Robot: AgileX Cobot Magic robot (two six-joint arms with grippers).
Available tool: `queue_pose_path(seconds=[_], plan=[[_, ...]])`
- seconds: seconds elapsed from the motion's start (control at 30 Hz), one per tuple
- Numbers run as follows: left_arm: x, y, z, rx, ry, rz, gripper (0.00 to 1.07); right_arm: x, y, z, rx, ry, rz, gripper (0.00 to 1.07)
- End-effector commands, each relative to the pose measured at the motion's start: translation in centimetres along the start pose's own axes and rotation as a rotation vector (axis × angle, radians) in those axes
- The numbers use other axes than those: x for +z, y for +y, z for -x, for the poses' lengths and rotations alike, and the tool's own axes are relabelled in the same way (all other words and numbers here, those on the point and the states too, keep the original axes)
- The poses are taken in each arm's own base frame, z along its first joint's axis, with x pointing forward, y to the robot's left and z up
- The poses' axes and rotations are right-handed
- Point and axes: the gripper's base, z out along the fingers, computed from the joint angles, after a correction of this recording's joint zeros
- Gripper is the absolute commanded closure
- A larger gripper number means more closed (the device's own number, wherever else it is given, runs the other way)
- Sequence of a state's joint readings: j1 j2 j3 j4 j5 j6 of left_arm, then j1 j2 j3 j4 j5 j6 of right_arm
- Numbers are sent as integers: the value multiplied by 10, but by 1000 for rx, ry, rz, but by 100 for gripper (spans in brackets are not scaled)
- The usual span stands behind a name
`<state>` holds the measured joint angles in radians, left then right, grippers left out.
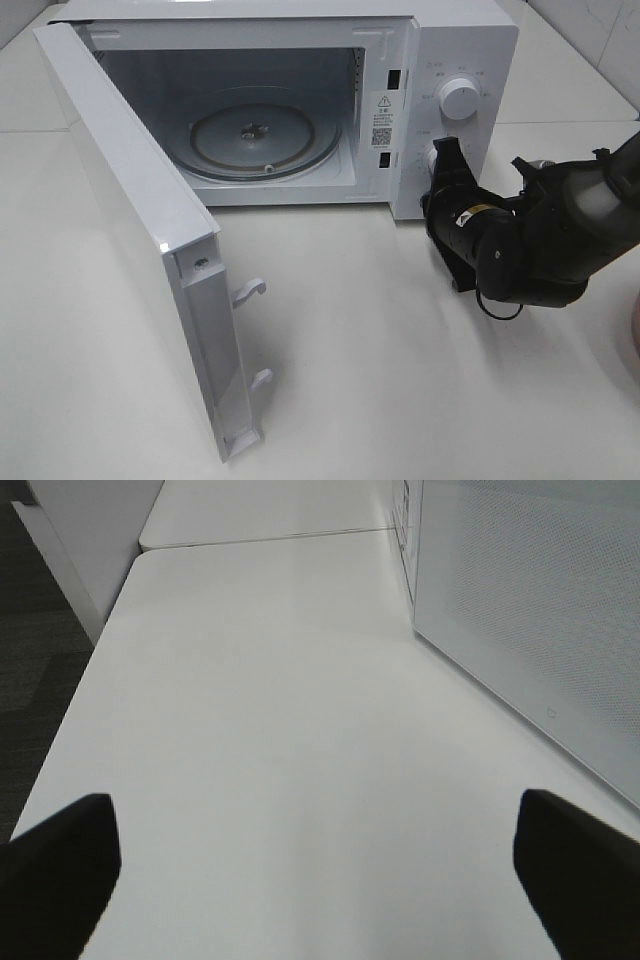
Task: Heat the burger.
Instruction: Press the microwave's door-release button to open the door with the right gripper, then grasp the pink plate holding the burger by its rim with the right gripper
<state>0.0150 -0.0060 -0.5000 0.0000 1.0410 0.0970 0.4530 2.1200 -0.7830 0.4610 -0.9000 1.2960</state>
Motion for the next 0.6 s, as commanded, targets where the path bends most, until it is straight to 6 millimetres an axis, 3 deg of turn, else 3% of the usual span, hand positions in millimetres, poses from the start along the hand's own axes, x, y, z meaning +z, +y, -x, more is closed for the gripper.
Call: queue_pose_path(seconds=[0.03, 0.6], plan=[[-2, -1, -1, -3, -24, -13, 7, -2, 8, -3, -36, 29, 48, 107], [-2, -1, -1, -3, -24, -13, 7, -35, 2, 8, -69, 27, 15, 107]])
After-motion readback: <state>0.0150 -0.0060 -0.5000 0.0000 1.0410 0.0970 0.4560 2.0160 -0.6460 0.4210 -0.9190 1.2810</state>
